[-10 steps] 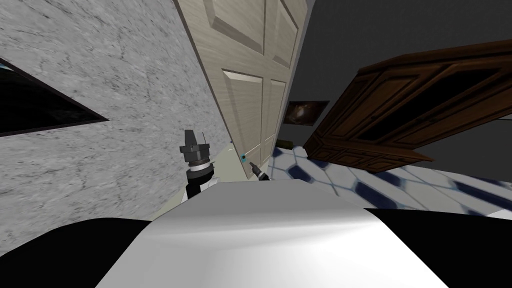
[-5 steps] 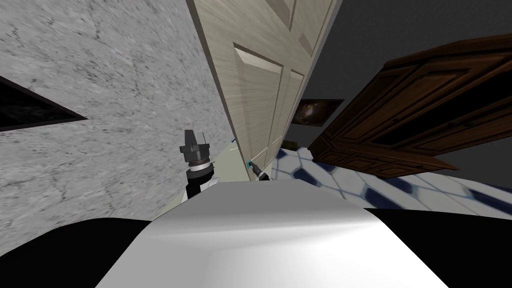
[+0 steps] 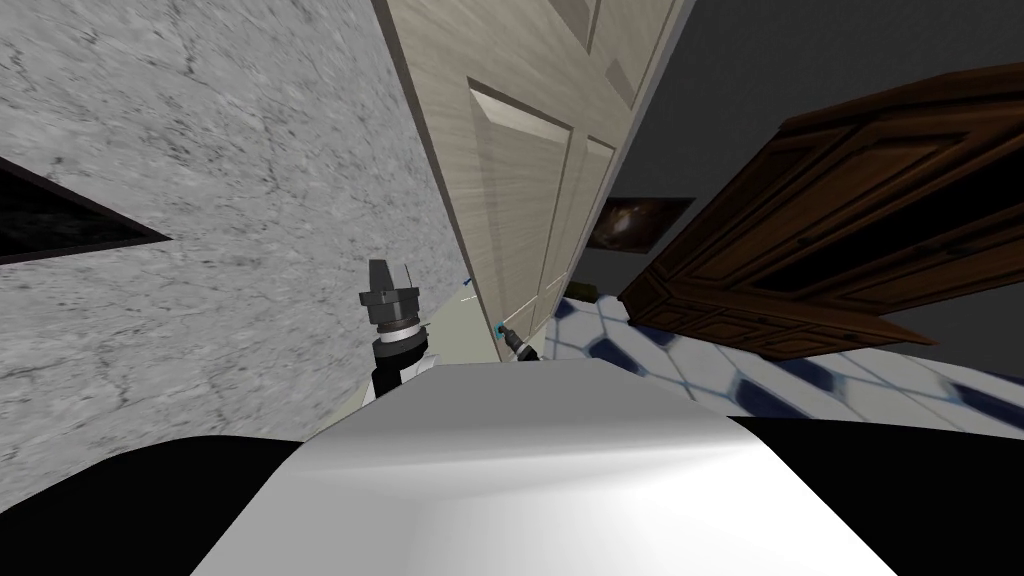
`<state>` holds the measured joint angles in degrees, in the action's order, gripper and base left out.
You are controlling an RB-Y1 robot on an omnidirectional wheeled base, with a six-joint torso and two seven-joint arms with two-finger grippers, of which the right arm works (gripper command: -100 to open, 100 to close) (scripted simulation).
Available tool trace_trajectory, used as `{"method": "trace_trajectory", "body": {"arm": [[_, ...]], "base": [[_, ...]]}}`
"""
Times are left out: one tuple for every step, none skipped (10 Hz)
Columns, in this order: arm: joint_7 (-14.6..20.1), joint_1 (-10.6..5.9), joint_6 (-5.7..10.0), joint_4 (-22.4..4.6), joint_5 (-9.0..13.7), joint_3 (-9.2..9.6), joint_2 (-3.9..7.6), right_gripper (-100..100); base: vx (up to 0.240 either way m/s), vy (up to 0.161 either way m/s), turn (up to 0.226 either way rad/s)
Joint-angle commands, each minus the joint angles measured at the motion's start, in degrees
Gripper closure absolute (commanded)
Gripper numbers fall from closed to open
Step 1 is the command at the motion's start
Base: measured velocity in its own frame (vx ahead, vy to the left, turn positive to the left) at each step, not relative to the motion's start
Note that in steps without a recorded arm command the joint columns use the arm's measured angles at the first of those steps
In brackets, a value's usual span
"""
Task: Push the door open
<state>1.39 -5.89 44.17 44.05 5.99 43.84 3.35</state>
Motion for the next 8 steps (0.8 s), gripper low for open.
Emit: {"method": "trace_trajectory", "body": {"arm": [[0.03, 0.04, 0.09, 0.03, 0.01, 0.0, 0.02, 100], [0.03, 0.04, 0.09, 0.03, 0.01, 0.0, 0.02, 100], [0.03, 0.04, 0.09, 0.03, 0.01, 0.0, 0.02, 100], [-0.24, 0.03, -0.05, -0.4, 0.18, -1.13, 0.46, 100], [-0.39, -0.04, -0.03, -0.56, 0.28, -1.79, 0.61, 100], [-0.55, -0.11, -0.01, -0.73, 0.39, -2.5, 0.76, 100], [-0.74, -0.2, 0.01, -0.94, 0.52, -3.35, 0.9, 100], [-0.95, -0.29, 0.03, -1.16, 0.66, -4.27, 1.02, 100]], "base": [[-0.011, -0.01, -0.006], [-0.007, -0.005, -0.004], [0.0, 0.0, 0.0], [0.066, 0.099, -0.015], [0.093, 0.177, -0.057], [0.089, 0.171, -0.048], [0.119, 0.18, -0.028], [0.139, 0.179, -0.032]]}}
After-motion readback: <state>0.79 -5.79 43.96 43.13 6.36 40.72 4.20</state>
